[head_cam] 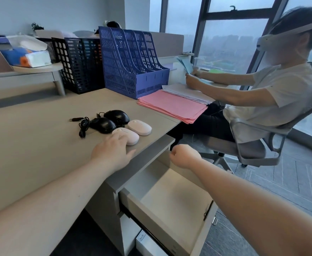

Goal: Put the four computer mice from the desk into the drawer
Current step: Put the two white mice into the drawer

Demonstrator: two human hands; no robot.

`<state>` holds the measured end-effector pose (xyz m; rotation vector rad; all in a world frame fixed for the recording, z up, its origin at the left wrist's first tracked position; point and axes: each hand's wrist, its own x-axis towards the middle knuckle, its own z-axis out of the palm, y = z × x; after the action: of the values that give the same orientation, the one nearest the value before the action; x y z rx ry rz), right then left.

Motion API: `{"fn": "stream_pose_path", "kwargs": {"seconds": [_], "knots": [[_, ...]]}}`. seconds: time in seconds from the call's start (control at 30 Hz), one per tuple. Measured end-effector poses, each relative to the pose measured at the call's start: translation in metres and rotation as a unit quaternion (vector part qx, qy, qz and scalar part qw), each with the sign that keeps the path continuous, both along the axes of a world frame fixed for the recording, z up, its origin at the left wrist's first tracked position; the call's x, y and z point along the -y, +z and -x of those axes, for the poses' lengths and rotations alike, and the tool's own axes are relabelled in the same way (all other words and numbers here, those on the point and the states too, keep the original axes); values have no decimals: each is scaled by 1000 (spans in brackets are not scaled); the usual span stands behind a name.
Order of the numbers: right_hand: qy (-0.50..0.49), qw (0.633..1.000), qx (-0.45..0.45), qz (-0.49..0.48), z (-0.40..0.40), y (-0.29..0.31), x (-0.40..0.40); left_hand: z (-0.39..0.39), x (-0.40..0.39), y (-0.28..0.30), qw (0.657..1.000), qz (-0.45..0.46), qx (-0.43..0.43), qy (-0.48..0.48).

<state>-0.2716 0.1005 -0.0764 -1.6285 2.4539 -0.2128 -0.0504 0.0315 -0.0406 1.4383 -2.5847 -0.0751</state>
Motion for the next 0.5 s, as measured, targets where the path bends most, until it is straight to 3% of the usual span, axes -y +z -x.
{"fn": "stream_pose_path", "kwargs": {"seconds": [0.2, 0.5], "knots": [[-2, 977, 45, 209, -10, 19, 49, 19, 25, -5, 994, -68, -69, 46], [58, 980, 151, 114, -35, 26, 115, 37, 53, -15, 983, -105, -116, 98]]}}
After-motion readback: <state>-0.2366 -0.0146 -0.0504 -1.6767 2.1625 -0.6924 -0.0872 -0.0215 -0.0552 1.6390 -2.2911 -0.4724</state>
